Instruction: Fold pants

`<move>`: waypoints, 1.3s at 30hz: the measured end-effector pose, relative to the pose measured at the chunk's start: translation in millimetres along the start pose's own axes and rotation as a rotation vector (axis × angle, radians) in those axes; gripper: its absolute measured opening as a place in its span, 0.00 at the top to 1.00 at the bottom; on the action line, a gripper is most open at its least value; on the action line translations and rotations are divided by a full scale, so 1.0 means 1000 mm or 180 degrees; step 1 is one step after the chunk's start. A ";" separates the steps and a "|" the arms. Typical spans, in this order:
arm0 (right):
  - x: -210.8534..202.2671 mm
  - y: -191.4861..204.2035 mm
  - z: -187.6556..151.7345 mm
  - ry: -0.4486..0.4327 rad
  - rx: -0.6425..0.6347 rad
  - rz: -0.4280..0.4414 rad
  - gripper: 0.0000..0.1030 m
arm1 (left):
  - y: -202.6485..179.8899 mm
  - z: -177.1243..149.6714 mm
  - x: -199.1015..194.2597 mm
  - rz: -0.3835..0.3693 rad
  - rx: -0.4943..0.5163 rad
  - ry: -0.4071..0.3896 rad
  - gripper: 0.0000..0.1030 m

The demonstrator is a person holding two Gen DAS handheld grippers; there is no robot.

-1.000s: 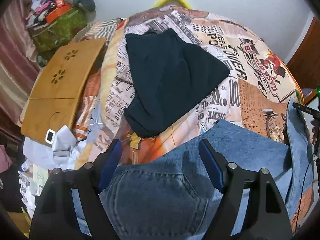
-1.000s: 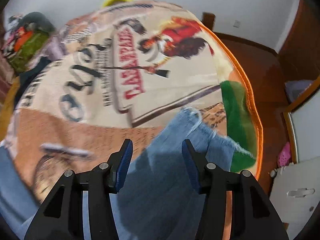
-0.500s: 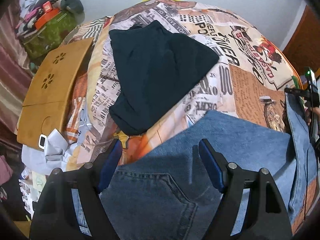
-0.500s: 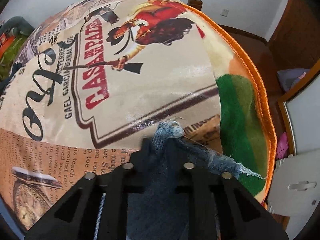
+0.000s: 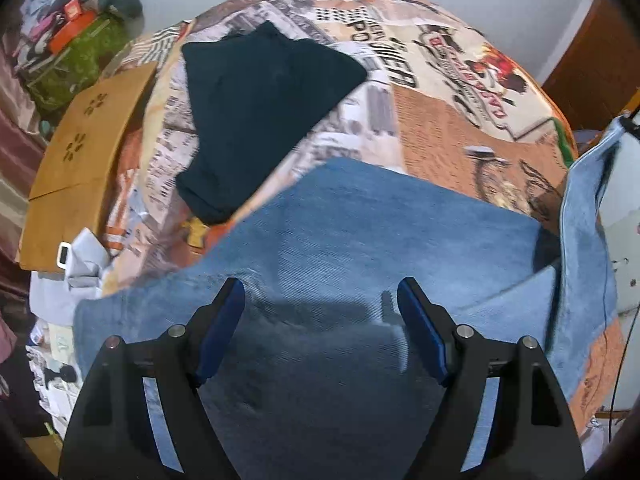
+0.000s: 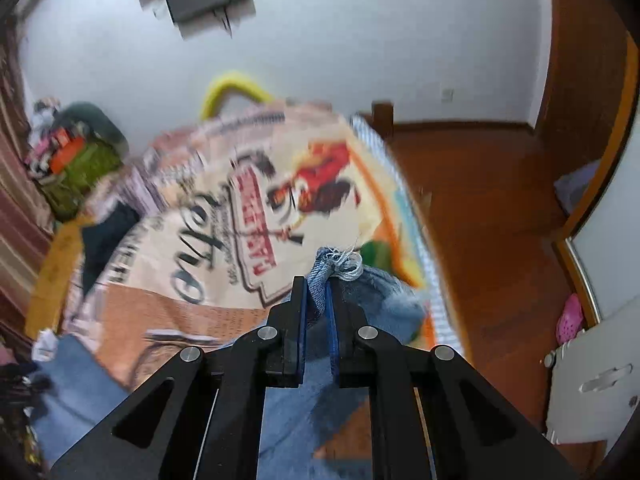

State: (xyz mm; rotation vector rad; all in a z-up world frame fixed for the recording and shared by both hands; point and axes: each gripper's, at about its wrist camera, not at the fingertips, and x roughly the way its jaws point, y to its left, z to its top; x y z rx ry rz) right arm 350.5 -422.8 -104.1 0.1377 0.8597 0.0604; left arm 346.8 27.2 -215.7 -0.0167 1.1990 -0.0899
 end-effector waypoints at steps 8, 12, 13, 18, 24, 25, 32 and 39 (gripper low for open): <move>-0.098 -0.010 -0.013 -0.0399 -0.0095 0.0120 0.92 | -0.036 -0.019 -0.014 0.0002 0.0165 -0.0093 0.22; -0.107 -0.027 -0.042 -0.0305 -0.0038 0.0037 0.92 | -0.041 -0.028 -0.015 0.0027 0.0183 -0.0090 0.20; -0.104 -0.032 -0.049 -0.0260 -0.0014 0.0010 0.92 | -0.043 -0.030 -0.014 0.0038 0.0194 -0.0080 0.20; -0.092 -0.065 -0.098 0.0110 0.0176 -0.0098 0.92 | -0.054 -0.042 -0.016 0.0240 0.0358 -0.0155 0.20; -0.067 -0.094 -0.161 0.0504 0.0422 -0.0203 0.92 | -0.055 -0.047 -0.020 0.0237 0.0334 -0.0199 0.19; -0.066 -0.098 -0.169 0.0556 0.0457 -0.0209 0.92 | -0.054 -0.048 -0.020 0.0226 0.0319 -0.0204 0.19; -0.060 -0.112 -0.204 0.0863 0.0697 -0.0304 0.86 | -0.040 -0.053 -0.034 0.0216 0.0172 -0.0297 0.19; -0.088 -0.067 -0.178 0.0468 0.0293 -0.0212 0.66 | 0.005 -0.060 -0.072 0.0280 -0.0162 -0.0576 0.19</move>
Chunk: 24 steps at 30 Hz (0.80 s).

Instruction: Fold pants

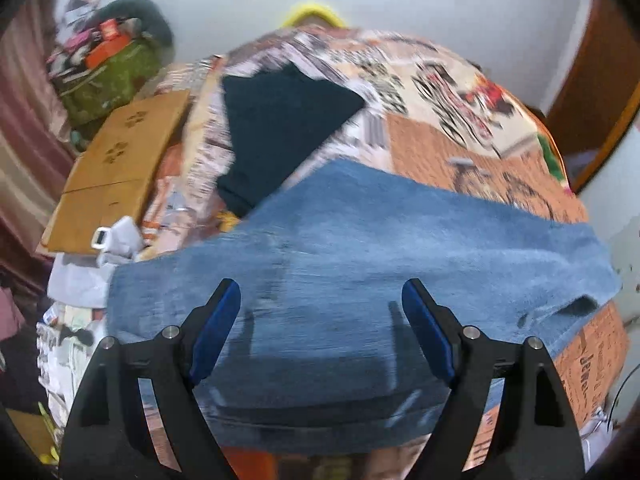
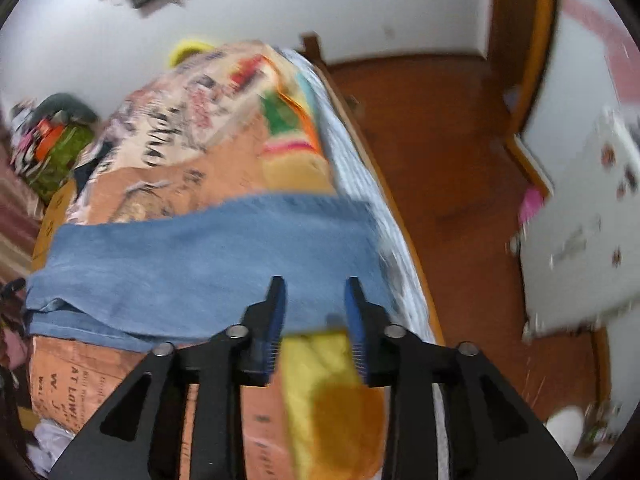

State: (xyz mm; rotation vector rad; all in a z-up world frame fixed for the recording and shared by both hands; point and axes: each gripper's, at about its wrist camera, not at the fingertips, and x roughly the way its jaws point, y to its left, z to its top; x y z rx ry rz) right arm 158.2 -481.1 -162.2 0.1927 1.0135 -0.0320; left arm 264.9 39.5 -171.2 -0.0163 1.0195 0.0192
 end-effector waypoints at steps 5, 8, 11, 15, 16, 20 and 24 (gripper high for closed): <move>-0.015 0.082 0.023 -0.0332 -0.0573 0.0289 0.60 | 0.058 -0.005 -0.033 0.0194 -0.0374 -0.0249 0.14; -0.019 0.140 0.034 -0.0454 -0.0897 0.0596 0.60 | 0.096 -0.012 -0.044 0.0304 -0.0610 -0.0309 0.12; -0.017 0.197 0.040 -0.0515 -0.1201 0.0922 0.57 | 0.130 -0.022 -0.046 0.0376 -0.0849 -0.0266 0.12; -0.003 0.268 0.041 -0.0476 -0.1602 0.1291 0.53 | 0.175 -0.044 -0.035 0.0327 -0.1210 -0.0093 0.12; 0.002 0.281 0.041 -0.0439 -0.1675 0.1351 0.53 | 0.183 -0.049 -0.029 0.0297 -0.1280 -0.0017 0.12; 0.032 0.338 0.038 -0.0232 -0.1975 0.1553 0.53 | 0.208 -0.074 0.001 0.0182 -0.1524 0.0293 0.12; 0.074 0.385 0.037 0.0029 -0.2249 0.1568 0.53 | 0.218 -0.092 0.033 -0.0178 -0.1823 0.0567 0.12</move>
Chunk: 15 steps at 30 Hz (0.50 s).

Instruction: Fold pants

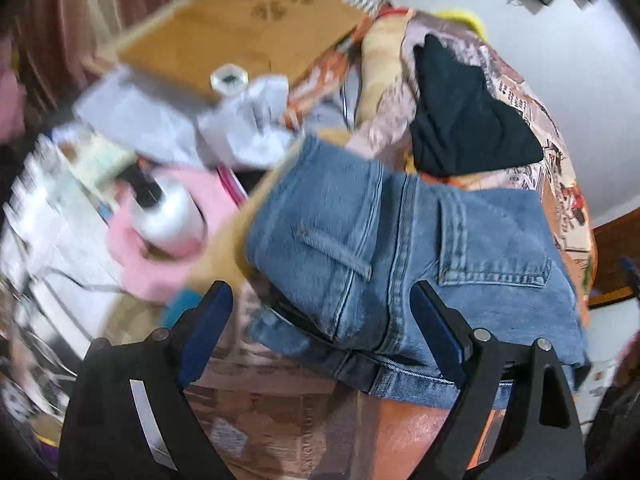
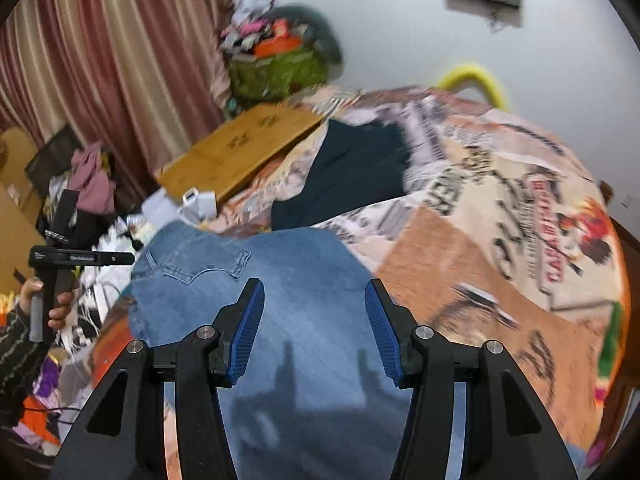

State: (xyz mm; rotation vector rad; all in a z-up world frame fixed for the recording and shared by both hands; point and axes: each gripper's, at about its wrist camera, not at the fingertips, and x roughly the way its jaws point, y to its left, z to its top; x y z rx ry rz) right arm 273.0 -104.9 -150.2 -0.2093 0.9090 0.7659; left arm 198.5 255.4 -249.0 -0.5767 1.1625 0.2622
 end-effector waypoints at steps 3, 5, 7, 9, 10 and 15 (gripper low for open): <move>0.041 0.003 0.013 0.0263 -0.0078 0.0050 0.53 | 0.009 -0.004 0.021 -0.0282 -0.0242 0.0196 0.12; 0.063 0.001 0.022 0.0390 -0.0088 0.0084 0.53 | 0.013 -0.007 0.032 -0.0533 -0.0419 0.0267 0.12; 0.083 0.002 0.031 0.0488 -0.0123 0.0082 0.53 | 0.012 -0.006 0.037 -0.0543 -0.0472 0.0240 0.16; 0.104 0.001 0.036 0.0617 -0.0141 0.0052 0.53 | 0.009 -0.002 0.041 -0.0553 -0.0486 0.0191 0.32; 0.114 -0.002 0.038 0.0668 -0.0132 0.0055 0.53 | 0.008 -0.001 0.042 -0.0556 -0.0494 0.0179 0.34; 0.148 -0.009 0.033 0.0883 -0.0048 0.0145 0.53 | -0.004 0.003 0.032 -0.0173 -0.0242 -0.0223 0.79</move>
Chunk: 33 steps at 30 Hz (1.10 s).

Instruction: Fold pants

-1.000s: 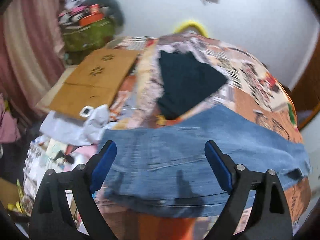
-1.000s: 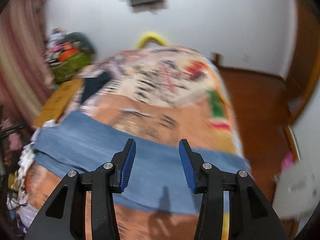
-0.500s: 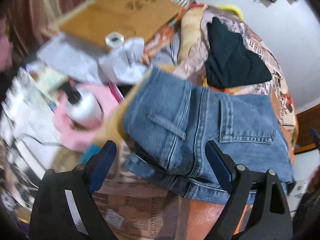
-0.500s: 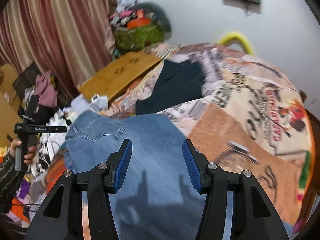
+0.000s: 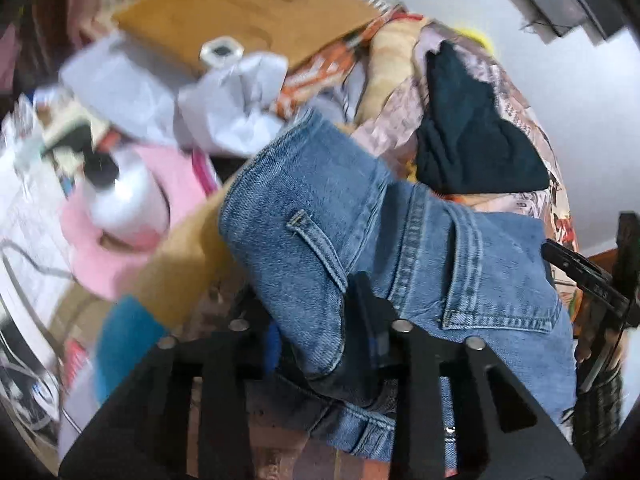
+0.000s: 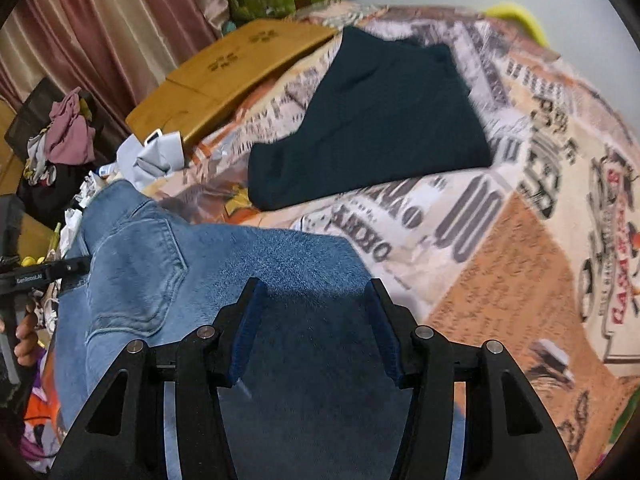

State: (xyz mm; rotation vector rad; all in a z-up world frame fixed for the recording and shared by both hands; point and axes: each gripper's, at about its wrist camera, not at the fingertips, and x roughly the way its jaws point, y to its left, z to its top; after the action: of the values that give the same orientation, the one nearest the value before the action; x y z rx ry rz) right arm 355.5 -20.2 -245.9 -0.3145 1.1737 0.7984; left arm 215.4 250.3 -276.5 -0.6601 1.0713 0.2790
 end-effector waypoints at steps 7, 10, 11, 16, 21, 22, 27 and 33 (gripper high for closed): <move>0.008 -0.003 -0.001 0.0055 0.0072 -0.0024 0.53 | -0.018 -0.008 -0.057 0.0329 0.0478 -0.0694 0.86; 0.012 0.000 0.001 0.0098 0.0051 -0.0095 0.53 | -0.004 -0.015 -0.050 0.0293 0.0435 -0.0547 0.85; 0.013 0.001 0.001 0.0099 0.0063 -0.0117 0.53 | -0.002 -0.019 -0.040 0.0310 0.0425 -0.0456 0.84; 0.003 0.005 -0.002 0.0094 0.0112 -0.0207 0.53 | 0.008 -0.038 -0.007 0.0399 0.0539 -0.0184 0.67; -0.022 0.011 -0.030 0.0141 0.0127 -0.0020 0.53 | 0.006 -0.035 -0.032 0.0705 0.0731 -0.0285 0.42; -0.026 0.013 -0.038 0.0161 0.0118 0.0003 0.53 | 0.003 -0.035 -0.039 0.0821 0.0833 -0.0363 0.40; -0.054 0.016 -0.087 0.0119 0.0213 0.0049 0.53 | -0.025 -0.026 -0.070 0.1165 0.1243 -0.0775 0.18; -0.100 0.001 -0.137 -0.0047 0.0481 0.0071 0.51 | -0.077 -0.031 -0.082 0.0796 0.1602 -0.0766 0.17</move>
State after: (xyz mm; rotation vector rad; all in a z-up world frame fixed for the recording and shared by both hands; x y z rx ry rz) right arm 243.7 -142.1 -207.5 -0.1705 1.2180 0.7256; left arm 194.2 178.9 -185.8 -0.0385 0.9406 0.2816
